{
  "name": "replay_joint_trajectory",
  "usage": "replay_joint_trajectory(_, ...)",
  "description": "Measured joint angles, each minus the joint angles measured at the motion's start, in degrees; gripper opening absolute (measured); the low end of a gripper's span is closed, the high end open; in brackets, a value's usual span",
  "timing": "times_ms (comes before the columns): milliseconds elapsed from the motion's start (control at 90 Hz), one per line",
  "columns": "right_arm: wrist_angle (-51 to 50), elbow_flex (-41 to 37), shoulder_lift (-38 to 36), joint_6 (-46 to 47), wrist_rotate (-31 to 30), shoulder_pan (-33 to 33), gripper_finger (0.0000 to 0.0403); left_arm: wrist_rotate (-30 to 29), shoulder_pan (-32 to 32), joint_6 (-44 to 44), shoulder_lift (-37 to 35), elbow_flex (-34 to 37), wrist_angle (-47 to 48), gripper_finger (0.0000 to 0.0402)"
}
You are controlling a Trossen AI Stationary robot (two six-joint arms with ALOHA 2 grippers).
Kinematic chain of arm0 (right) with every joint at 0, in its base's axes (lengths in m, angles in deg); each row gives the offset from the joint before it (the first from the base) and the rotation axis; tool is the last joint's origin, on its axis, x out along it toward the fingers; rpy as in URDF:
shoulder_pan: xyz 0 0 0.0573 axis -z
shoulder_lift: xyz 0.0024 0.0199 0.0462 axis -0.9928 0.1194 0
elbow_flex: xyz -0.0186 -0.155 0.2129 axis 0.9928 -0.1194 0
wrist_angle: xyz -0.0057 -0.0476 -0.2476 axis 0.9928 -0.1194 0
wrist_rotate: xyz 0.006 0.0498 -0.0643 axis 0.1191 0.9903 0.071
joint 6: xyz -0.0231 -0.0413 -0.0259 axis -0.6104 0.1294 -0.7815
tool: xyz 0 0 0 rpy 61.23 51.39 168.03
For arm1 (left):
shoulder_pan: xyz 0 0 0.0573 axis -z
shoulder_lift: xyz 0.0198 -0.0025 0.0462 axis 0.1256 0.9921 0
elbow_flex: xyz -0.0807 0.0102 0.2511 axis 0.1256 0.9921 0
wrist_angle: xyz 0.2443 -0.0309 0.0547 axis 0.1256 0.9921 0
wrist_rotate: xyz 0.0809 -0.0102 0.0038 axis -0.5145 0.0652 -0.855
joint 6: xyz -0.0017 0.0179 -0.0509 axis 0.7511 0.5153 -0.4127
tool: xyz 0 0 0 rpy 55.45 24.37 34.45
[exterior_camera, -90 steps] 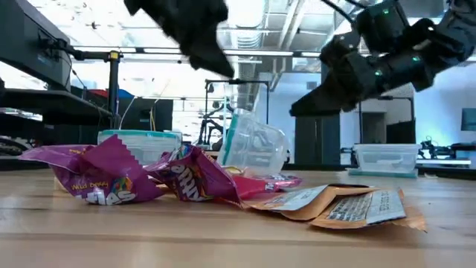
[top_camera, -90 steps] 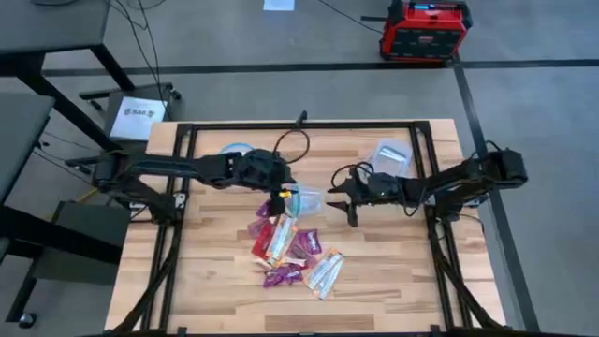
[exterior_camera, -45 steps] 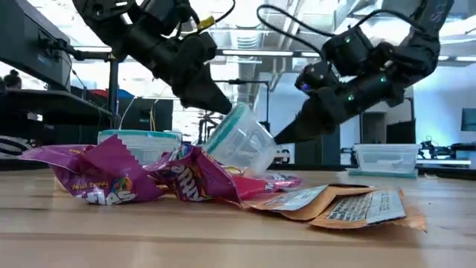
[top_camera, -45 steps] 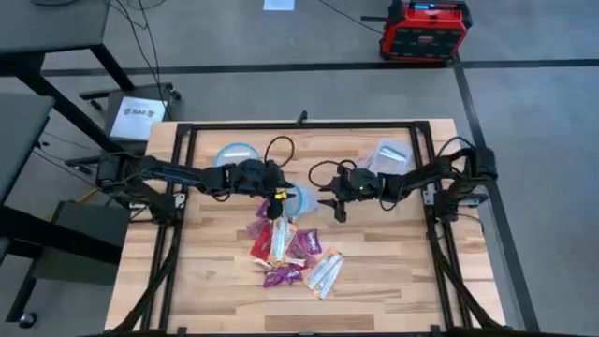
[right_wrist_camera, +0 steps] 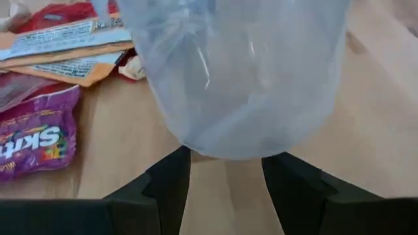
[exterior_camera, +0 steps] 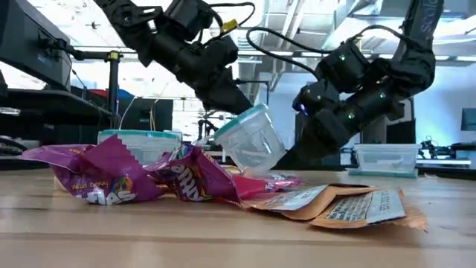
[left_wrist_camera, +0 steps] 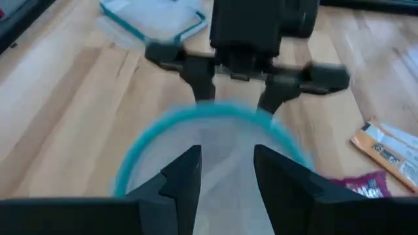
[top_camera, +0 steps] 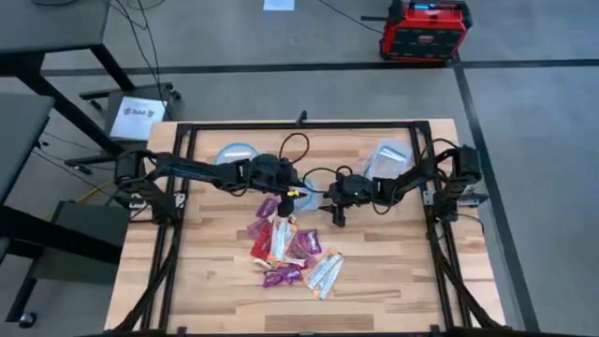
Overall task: Sort candy
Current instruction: Open the small round transparent bin
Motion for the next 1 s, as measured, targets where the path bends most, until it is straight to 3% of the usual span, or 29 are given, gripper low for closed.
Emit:
replay_joint_trajectory(433, -25.23, -0.05, -15.6, -0.51, -0.9, 0.62, 0.0175, 0.46, 0.01, 0.68, 1.09, -3.08, 1.4, 0.0127)
replay_joint_trajectory(744, -28.07, -0.05, -25.15, -4.3, -1.07, 0.62, 0.018, 0.55, 1.2, -0.42, 2.38, -3.1, 3.69, 0.0127)
replay_joint_trajectory(1000, -30.76, -0.05, -33.62, -3.19, -1.08, 0.7, 0.0216, 0.55, 1.49, 0.04, 2.33, -3.09, 3.86, 0.0127)
